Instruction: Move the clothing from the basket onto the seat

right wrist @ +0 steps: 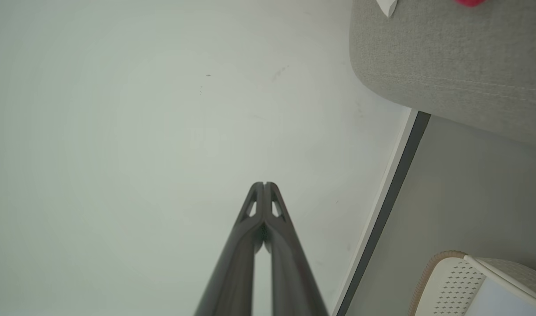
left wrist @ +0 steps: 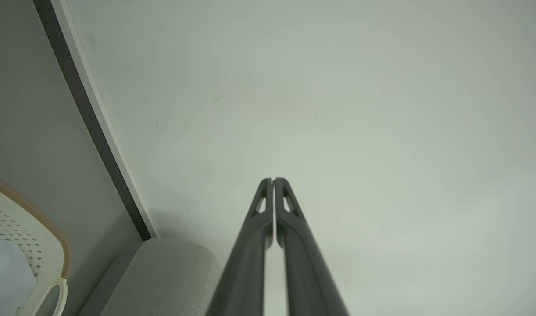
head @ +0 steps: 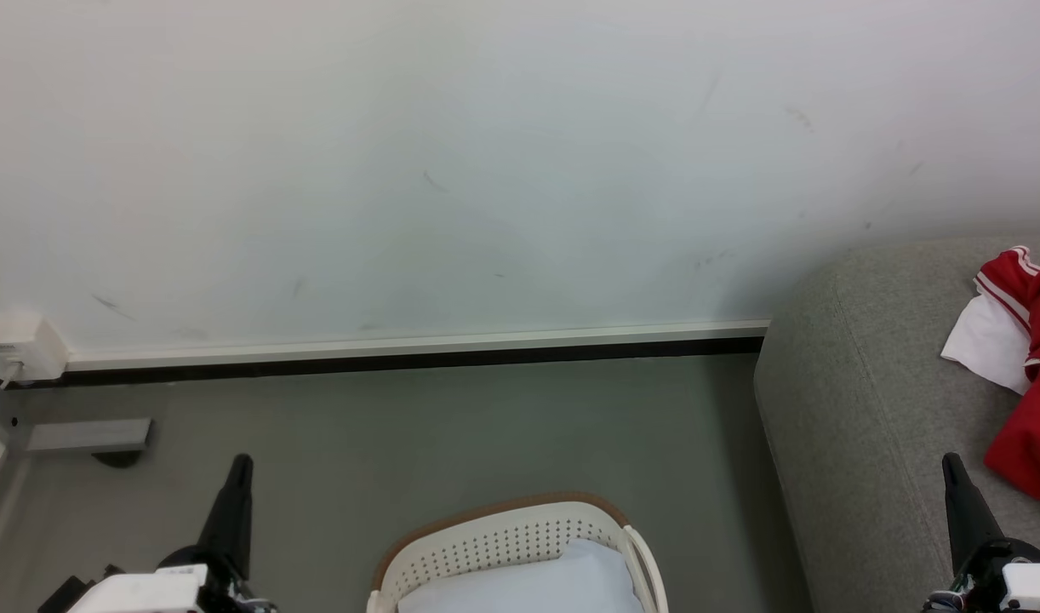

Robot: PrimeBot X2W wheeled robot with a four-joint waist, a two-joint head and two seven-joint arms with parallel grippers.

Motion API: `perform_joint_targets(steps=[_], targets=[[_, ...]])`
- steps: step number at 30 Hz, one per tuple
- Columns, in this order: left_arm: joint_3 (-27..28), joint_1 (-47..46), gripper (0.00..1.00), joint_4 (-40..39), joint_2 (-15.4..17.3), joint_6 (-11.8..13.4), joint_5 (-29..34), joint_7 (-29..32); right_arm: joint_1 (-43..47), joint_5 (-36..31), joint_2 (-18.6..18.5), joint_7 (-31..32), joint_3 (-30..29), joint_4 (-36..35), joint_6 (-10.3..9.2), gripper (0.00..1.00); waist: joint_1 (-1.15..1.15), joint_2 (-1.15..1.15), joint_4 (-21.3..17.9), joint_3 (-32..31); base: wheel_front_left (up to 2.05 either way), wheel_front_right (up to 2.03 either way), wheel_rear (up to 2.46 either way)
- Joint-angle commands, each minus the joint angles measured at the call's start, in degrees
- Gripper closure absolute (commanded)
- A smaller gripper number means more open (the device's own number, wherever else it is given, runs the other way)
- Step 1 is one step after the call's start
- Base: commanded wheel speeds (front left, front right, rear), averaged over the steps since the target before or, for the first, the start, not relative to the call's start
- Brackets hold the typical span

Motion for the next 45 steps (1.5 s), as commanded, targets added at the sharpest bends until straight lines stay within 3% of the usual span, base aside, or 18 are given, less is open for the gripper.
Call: perform_joint_targets(steps=[1, 45], targets=[[0.18, -0.42, 1.00, -0.16, 0.42, -0.39, -0.74, 0.25, -0.66, -0.12, 0.01, -0.10, -0.24, -0.23, -0.12, 1.00, 0.00, 0.00, 0.01, 0.00, 0.00, 0.00, 0.00], [0.15, -0.41, 1.00, -0.17, 0.42, -0.39, -0.76, 0.23, -0.68, -0.41, 0.16, 0.13, -0.44, -0.22, -0.12, 1.00, 0.00, 0.00, 0.01, 0.00, 0.00, 0.00, 0.00]])
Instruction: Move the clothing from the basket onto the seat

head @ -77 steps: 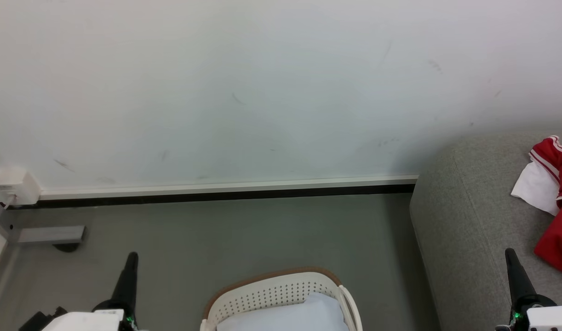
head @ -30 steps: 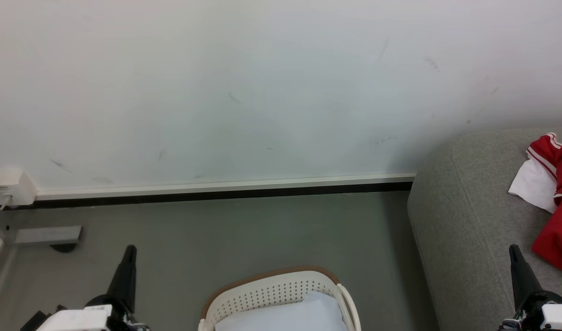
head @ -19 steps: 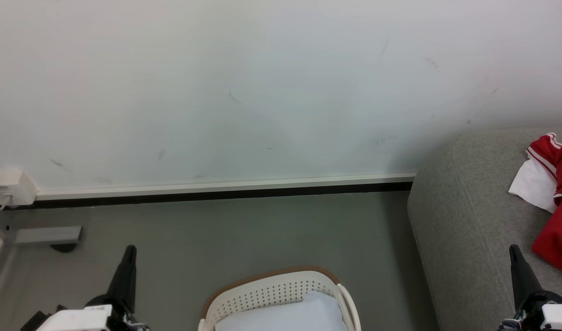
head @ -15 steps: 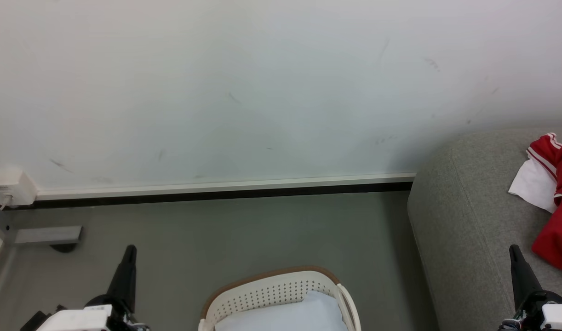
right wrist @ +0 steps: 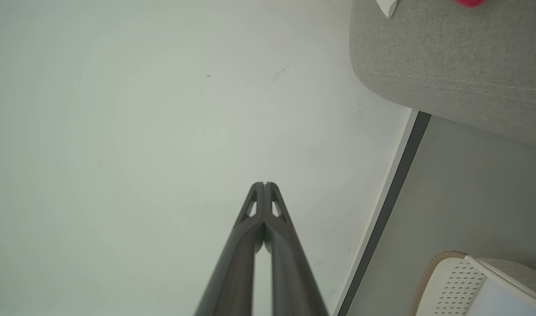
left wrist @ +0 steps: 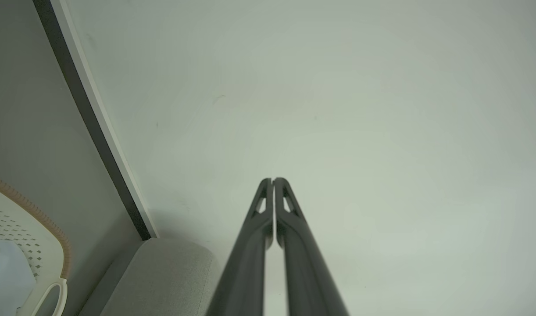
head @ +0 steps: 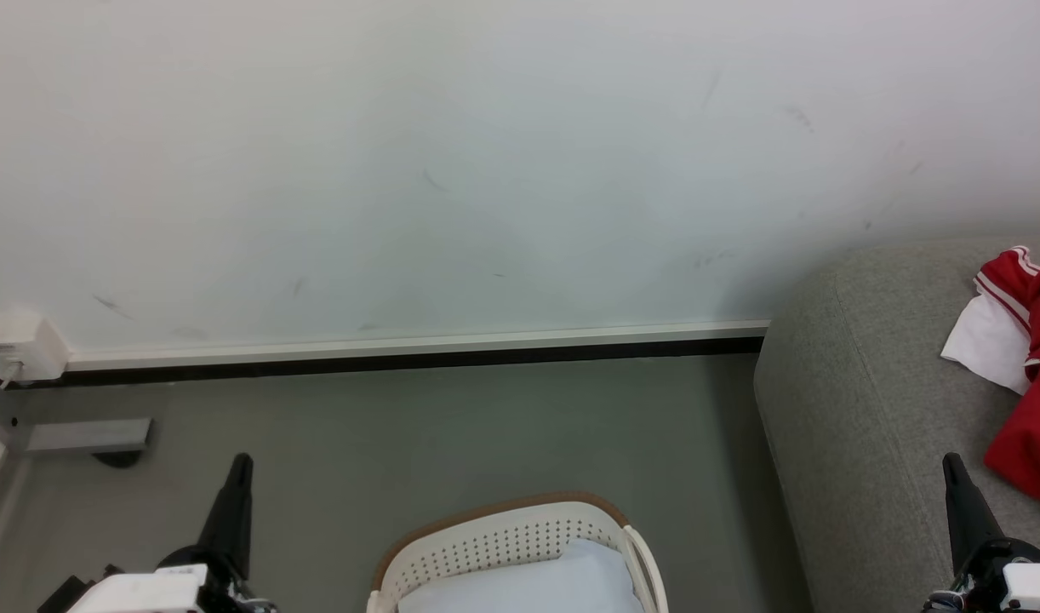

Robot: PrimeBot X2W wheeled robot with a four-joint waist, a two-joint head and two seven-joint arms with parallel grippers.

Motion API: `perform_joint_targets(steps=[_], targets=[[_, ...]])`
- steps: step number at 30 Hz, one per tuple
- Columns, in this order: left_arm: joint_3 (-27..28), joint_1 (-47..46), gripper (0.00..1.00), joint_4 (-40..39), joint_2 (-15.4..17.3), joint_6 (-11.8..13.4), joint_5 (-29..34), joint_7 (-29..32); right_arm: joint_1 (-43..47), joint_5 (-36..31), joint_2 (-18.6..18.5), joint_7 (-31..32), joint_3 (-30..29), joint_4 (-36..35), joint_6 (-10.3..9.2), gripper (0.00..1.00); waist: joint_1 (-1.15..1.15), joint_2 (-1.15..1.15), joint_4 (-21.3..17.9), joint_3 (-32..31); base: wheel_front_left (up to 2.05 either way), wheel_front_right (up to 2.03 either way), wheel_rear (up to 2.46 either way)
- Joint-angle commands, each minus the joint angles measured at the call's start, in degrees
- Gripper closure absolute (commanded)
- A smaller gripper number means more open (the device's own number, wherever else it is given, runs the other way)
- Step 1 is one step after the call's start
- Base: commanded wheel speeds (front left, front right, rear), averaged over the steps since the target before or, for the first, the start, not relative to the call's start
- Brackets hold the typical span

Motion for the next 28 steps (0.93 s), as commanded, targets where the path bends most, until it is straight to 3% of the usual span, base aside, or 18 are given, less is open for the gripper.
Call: perform_joint_targets(steps=[1, 28], targets=[[0.14, -0.40, 1.00, -0.16, 0.42, -0.39, -0.76, 0.23, -0.67, -0.41, 0.06, 0.06, -0.26, -0.22, -0.12, 1.00, 0.00, 0.00, 0.00, 0.00, 0.00, 0.00, 0.00], [0.14, -0.40, 1.00, -0.17, 0.41, -0.40, -0.77, 0.23, -0.68, -0.48, 0.07, 0.16, -0.33, -0.21, -0.12, 1.00, 0.00, 0.00, 0.00, 0.00, 0.00, 0.00, 0.00]])
